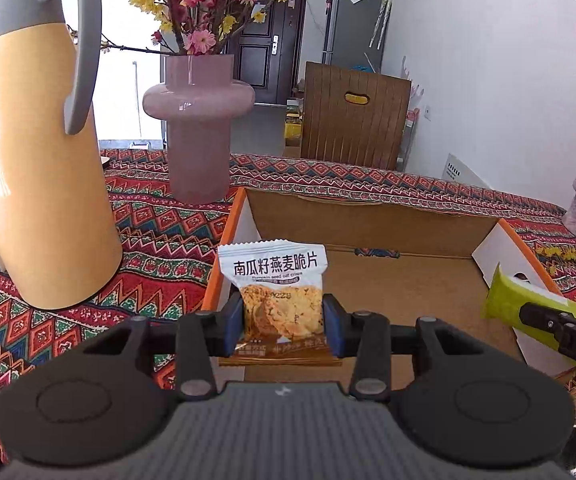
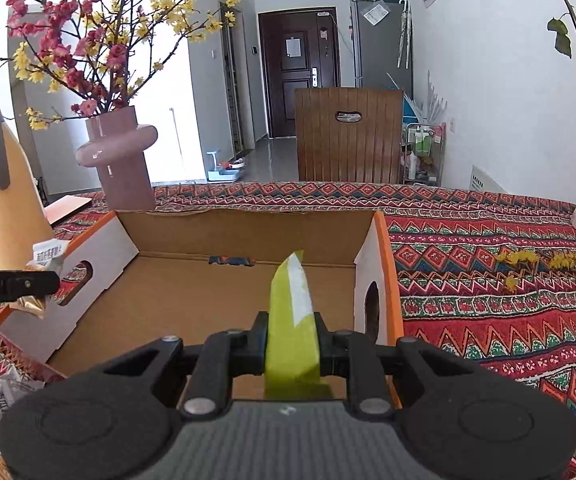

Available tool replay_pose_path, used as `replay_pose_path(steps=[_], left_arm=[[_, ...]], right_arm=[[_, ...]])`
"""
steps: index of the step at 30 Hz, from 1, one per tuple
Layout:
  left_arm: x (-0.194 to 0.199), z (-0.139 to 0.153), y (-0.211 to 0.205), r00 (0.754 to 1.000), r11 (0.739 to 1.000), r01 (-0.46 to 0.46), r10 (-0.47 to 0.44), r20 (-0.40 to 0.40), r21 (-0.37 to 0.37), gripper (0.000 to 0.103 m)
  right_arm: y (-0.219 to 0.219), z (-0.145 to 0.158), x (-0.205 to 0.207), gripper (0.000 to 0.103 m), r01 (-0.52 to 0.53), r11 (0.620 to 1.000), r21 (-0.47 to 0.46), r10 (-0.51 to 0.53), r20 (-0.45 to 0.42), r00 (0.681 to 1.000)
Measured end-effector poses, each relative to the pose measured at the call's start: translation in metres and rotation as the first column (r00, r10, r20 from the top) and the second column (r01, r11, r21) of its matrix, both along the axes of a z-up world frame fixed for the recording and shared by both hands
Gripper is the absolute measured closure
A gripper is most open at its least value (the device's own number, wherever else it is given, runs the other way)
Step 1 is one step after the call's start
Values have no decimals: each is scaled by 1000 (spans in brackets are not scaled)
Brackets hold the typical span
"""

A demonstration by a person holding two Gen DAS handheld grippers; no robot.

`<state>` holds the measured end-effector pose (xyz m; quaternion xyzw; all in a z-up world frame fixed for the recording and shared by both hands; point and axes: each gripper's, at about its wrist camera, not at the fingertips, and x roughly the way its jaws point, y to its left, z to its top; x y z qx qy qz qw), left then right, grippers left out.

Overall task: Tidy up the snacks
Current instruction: 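Carry both held snacks over the open cardboard box, then open both tools to drop the snacks into the box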

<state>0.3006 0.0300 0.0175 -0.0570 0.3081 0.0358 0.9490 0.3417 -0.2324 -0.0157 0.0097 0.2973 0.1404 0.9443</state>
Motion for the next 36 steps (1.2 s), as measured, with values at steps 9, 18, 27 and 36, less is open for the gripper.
replay_pose_path(steps=[9,18,27,36], left_arm=[[-11,4,-2,998,999,30,-29,55,-14,14],[-21,14,-10,995,1000,19,-19,99,-6,0],[-51,36,-19,989,999,34,-34,145,5,0],[-95,42,-18,987,999,48,-51,155,19,0]], right_arm=[[-12,5,-8,20,24,999,45,-26,41,999],[-15,20,-19,5,31,998,60,-37,95,995],[-10,44,-59,0,17,998,54,-24,141,990],[-8,46,-111,0,19,999,39,-24,132,991]])
